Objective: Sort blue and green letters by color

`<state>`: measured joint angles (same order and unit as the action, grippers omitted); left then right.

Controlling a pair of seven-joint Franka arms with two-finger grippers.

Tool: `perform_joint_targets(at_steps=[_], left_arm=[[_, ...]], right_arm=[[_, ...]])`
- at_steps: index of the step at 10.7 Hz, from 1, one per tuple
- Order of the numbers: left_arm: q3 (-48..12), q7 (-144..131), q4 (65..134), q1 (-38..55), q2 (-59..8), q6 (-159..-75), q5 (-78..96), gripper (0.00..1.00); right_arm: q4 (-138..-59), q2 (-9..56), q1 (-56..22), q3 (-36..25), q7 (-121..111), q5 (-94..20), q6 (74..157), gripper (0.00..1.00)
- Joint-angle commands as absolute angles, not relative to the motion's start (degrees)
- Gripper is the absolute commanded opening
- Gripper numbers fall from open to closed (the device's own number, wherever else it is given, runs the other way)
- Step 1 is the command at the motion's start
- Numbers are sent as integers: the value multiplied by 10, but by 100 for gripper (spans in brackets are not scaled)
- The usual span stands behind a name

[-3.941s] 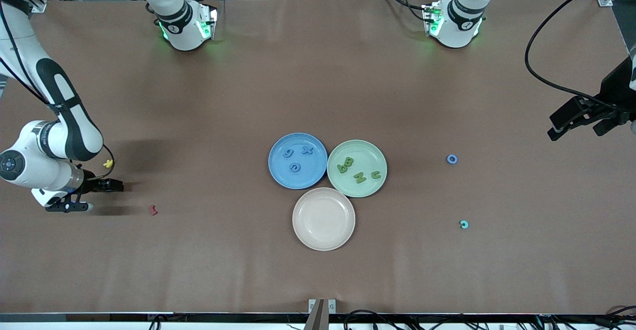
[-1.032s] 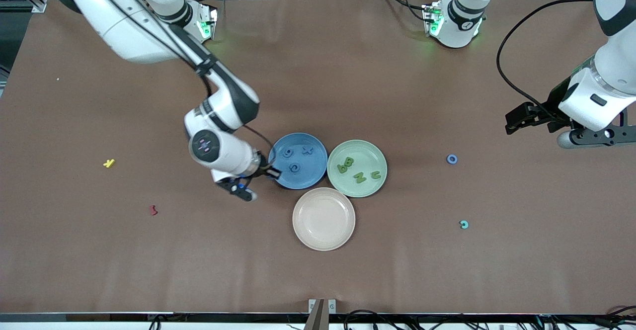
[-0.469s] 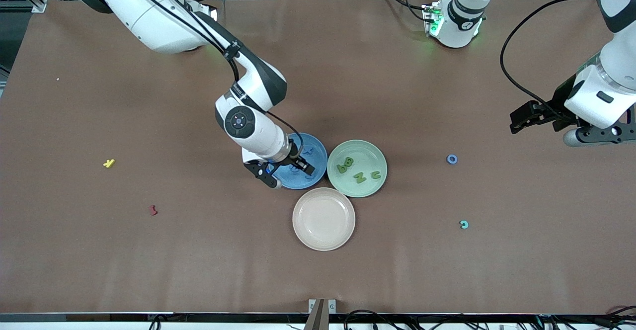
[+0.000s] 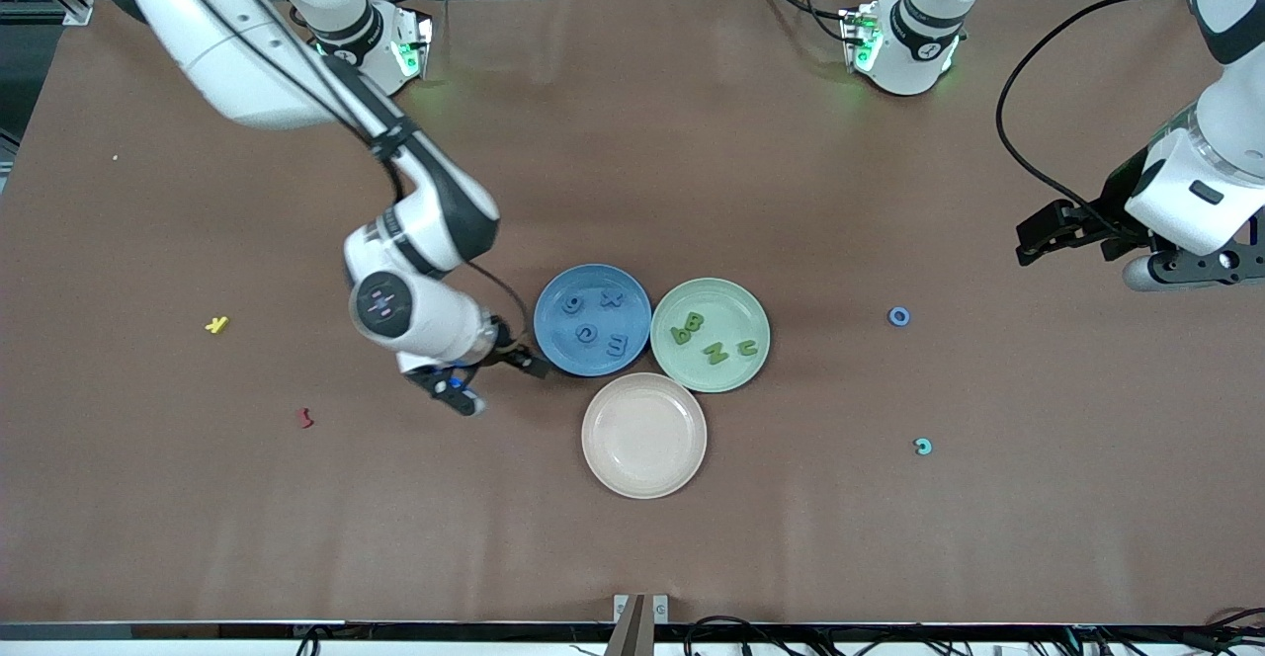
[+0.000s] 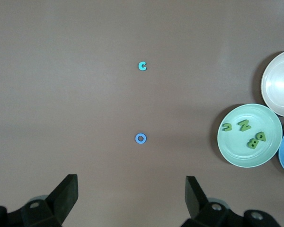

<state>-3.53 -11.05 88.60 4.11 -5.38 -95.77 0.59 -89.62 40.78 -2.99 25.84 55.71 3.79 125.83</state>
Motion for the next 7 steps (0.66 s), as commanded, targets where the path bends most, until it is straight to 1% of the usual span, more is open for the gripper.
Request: perform_joint_targets(at_steps=[1, 2, 3, 4, 5, 7], left_arm=[[-39, -98, 893, 39, -37, -960, 2, 100], [-40, -98, 892, 39, -36, -960, 3, 100], [-40, -98, 890, 40, -37, -961, 3, 100], [-40, -98, 890, 40, -37, -968, -1, 100], [-40, -98, 889, 40, -38, -968, -3, 100], [-40, -100, 887, 40, -38, -968, -4, 100]], right_arm=[[-924, 353, 27, 262, 406, 39, 1178, 100], [-961, 323, 33, 243, 359, 39, 1176, 100], [-1009, 277, 20, 211, 313, 39, 1179, 100], [-1048, 228, -23, 156, 282, 38, 1178, 100], [-1076, 194, -45, 117, 247, 34, 1172, 100], [-1126, 144, -47, 82, 167, 30, 1170, 100]])
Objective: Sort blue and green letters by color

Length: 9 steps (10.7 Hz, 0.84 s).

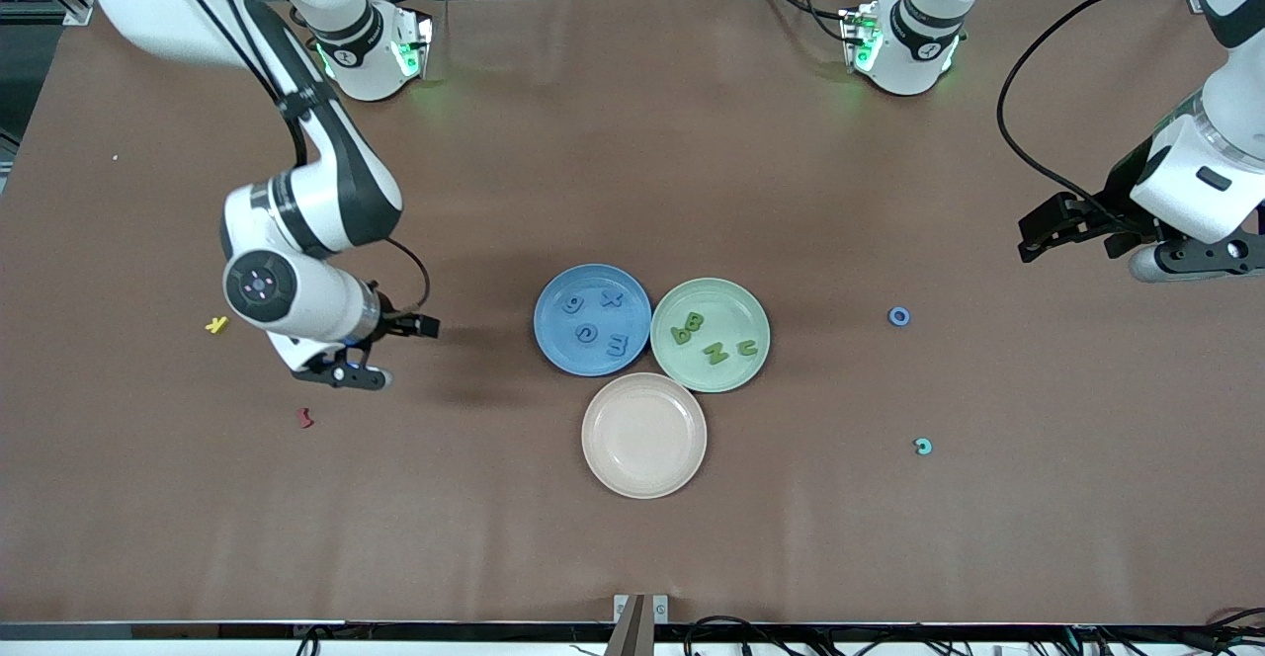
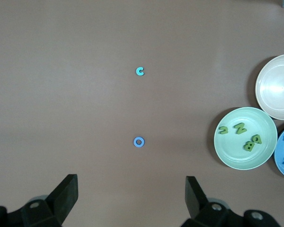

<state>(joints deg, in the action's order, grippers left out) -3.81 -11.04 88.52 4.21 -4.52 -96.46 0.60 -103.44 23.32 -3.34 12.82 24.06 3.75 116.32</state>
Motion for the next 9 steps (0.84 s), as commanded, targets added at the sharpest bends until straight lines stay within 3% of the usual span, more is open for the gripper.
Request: perform_joint_targets(at_steps=[1, 3, 6, 9], left_arm=[[-40, -100, 886, 40, -38, -968, -5, 100], [-40, -98, 875, 40, -47, -968, -10, 100], [-36, -87, 873, 39, -47, -968, -10, 100], [-34, -86, 869, 39, -48, -968, -9, 100]], right_arm=[[-1151, 118, -49, 70, 149, 30, 1170, 100], [-1192, 64, -46, 58, 120, 30, 1169, 100], [-1191, 1, -31, 61, 110, 29, 1144, 100], [-1085, -12, -8, 60, 51, -12, 1050, 100]])
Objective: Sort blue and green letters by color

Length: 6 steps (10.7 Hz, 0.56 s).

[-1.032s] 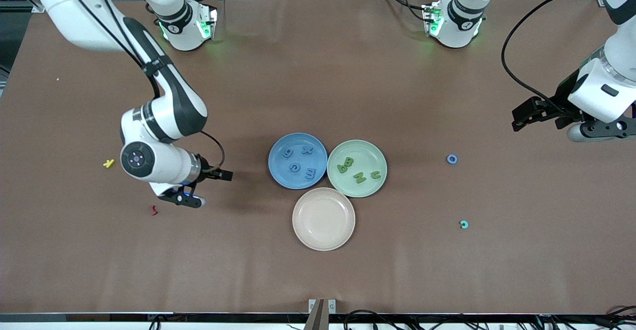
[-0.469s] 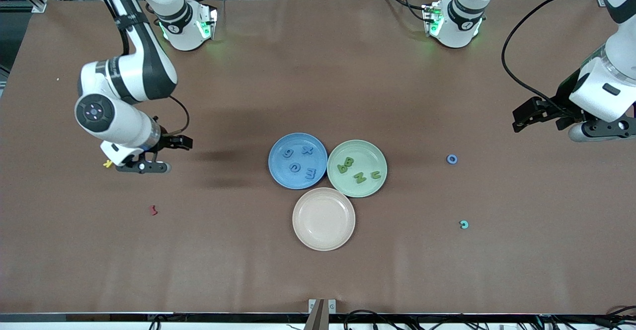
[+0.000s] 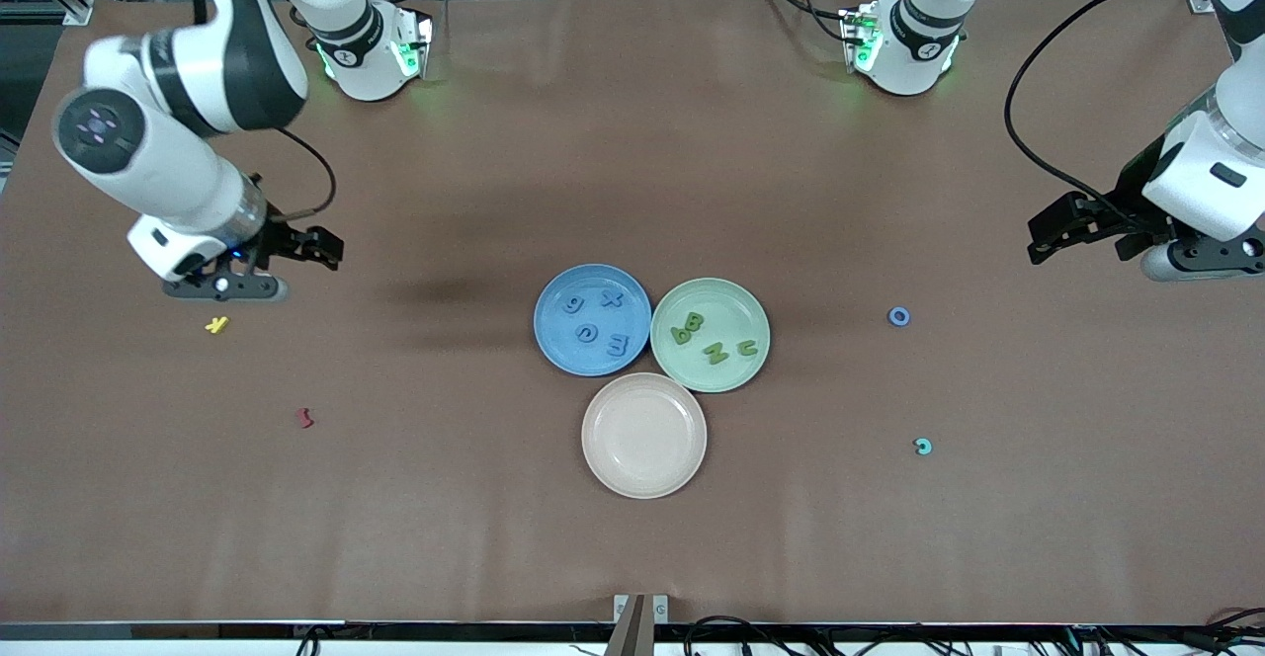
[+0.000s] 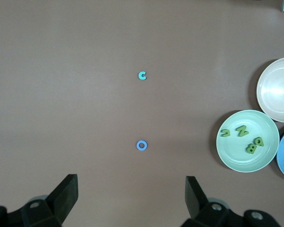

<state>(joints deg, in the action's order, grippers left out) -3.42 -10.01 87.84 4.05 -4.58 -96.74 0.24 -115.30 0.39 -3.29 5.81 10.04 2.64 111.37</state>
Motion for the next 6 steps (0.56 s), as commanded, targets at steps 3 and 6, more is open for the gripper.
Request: perform_joint_targets(at_steps=[3, 6], left_arm=[[-33, -87, 867, 39, -48, -968, -10, 100], [-33, -87, 867, 39, -48, -968, -11, 100]], right_arm=[[-989, -13, -3, 60, 47, -12, 997, 100], [-883, -9, 8, 55, -2, -11, 915, 100]])
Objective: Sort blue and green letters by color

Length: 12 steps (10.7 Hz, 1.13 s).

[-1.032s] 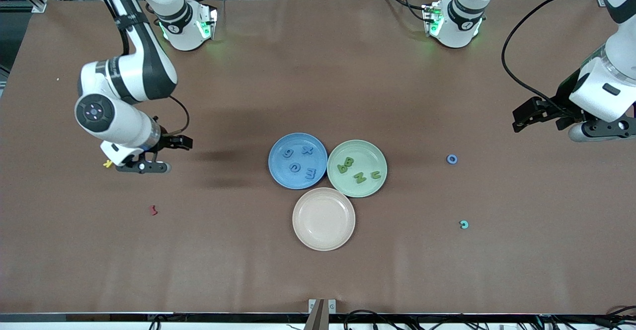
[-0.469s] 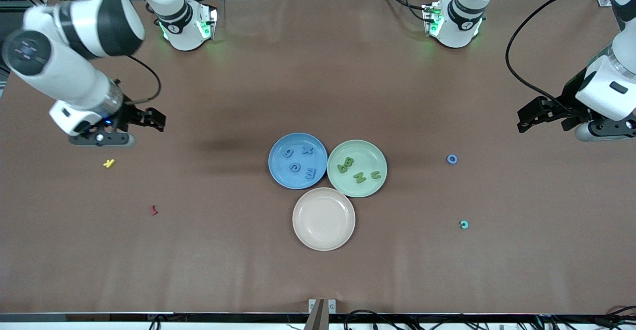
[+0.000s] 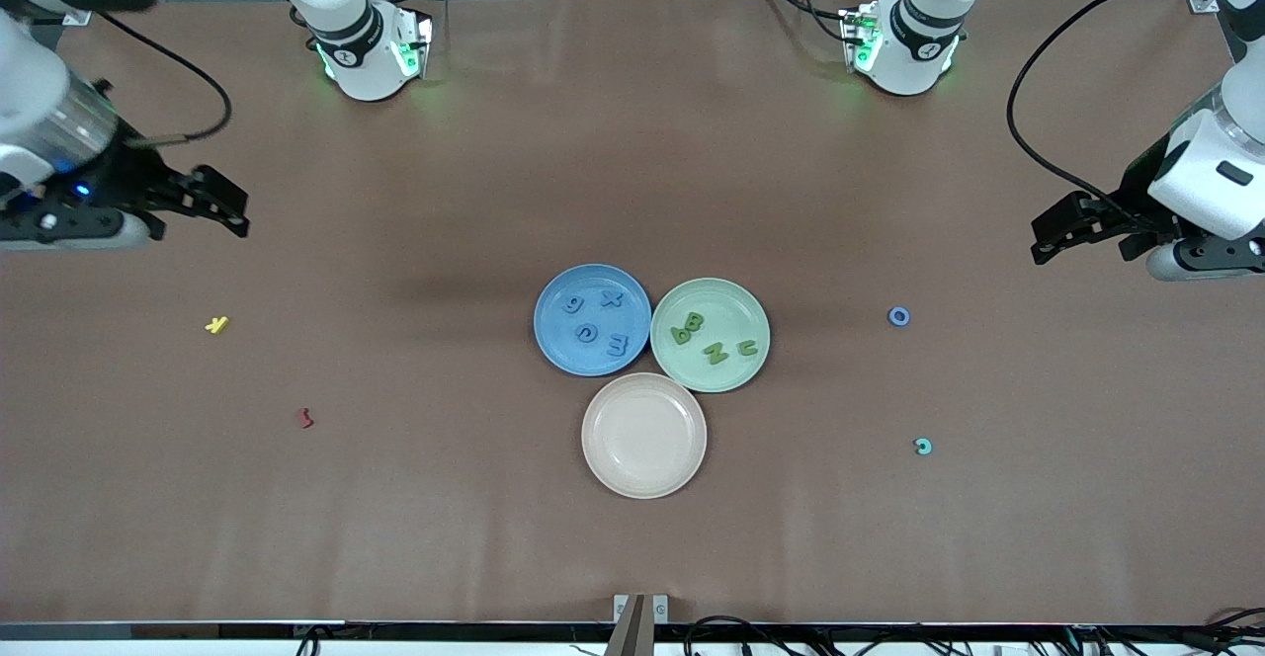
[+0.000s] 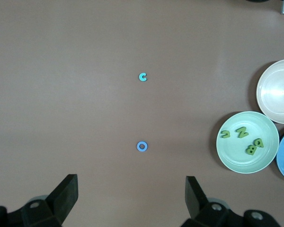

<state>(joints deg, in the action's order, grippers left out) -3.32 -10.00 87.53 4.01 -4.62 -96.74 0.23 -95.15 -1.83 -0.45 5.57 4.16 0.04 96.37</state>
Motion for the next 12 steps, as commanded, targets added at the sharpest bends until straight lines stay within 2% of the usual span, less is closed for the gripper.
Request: perform_joint_targets(at_steps=[1, 4, 12], left_arm=[[-33, -87, 867, 39, -48, -968, -11, 100], [-33, -87, 867, 39, -48, -968, -11, 100], [-33, -87, 862, 39, -44, -968, -13, 100]], right_arm=[[-866, -9, 13, 51, -5, -12, 887, 100], [-859, -9, 13, 33, -33, -11, 869, 100], [-860, -6, 3, 34, -27, -5, 871, 100]])
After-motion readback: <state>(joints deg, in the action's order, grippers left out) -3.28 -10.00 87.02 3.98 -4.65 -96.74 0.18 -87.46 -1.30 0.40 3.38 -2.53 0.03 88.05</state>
